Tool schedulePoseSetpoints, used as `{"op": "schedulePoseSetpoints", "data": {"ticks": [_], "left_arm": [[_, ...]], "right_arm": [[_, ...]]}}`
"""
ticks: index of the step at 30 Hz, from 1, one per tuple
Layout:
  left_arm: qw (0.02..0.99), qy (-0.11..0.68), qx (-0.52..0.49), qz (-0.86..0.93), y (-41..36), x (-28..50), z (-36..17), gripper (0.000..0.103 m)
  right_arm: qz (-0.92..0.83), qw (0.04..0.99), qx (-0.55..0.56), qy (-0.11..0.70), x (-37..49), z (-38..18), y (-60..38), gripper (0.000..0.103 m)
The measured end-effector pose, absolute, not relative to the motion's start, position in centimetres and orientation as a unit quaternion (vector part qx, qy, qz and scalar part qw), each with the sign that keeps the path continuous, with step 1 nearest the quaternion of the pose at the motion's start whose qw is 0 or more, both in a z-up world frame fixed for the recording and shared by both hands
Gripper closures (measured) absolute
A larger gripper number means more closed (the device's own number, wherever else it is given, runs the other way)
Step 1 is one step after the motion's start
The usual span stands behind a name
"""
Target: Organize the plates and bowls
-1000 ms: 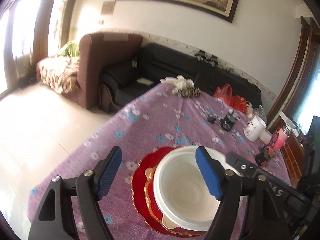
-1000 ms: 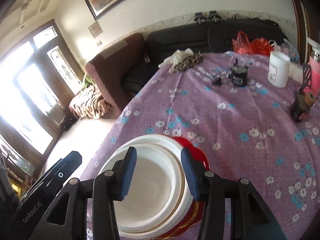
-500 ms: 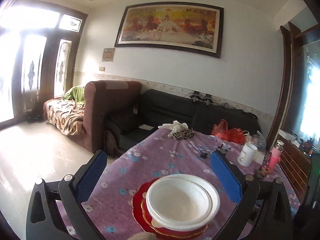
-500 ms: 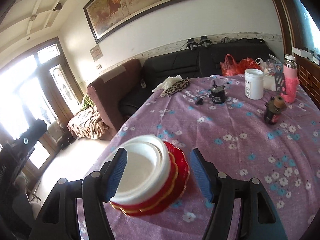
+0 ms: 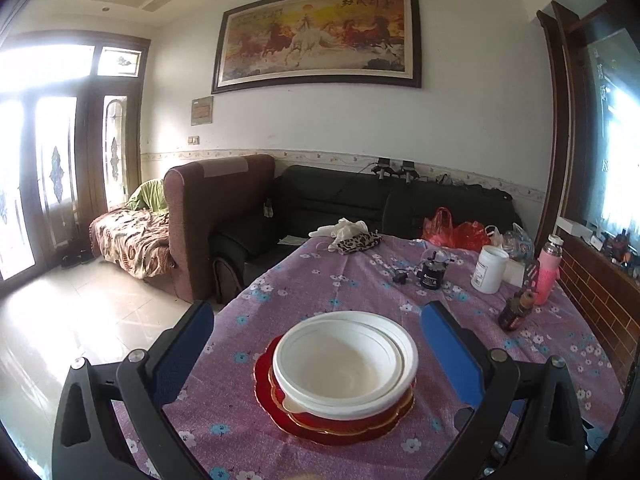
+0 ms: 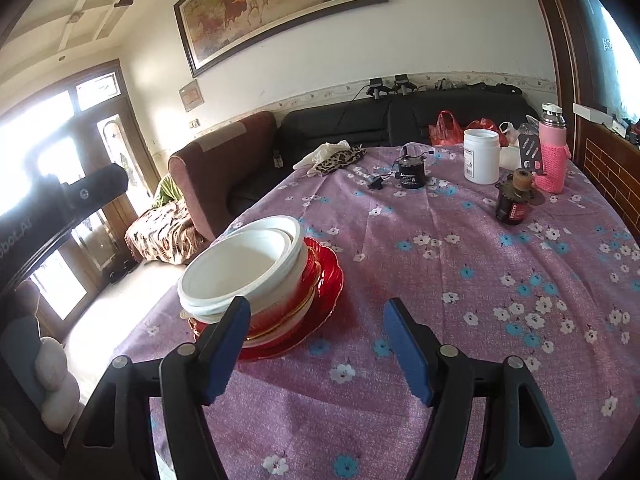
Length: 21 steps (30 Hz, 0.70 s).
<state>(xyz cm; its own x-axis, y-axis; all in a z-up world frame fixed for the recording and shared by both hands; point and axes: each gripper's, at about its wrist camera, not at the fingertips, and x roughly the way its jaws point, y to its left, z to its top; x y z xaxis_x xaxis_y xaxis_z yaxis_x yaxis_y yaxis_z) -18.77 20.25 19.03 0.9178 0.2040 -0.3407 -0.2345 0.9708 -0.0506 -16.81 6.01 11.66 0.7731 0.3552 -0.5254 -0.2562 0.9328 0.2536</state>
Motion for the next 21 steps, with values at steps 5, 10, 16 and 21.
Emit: {"op": "schedulePoseSetpoints", "data": {"ticks": [5,10,16,21], "left_arm": [[0.978,0.18,-0.03,0.102,18.6,-18.6,18.9,0.0],[0.976,0.199,-0.011,0.091,16.3,-18.0,18.2,0.0],[0.973,0.218,0.015,0.07,13.4,-16.9,17.4,0.0],[0.971,0.233,0.027,0.052,11.4,-16.1,16.8,0.0]], "right_arm": [[0.16,0.94,0.078,0.291,-17.7,11.4,5.2,0.026],[0.154,0.939,0.093,0.293,-17.8,10.8,3.4,0.024],[0.132,0.936,0.123,0.301,-17.6,9.7,0.0,0.024],[0.107,0.936,0.141,0.305,-17.6,9.2,-3.1,0.024]]}}
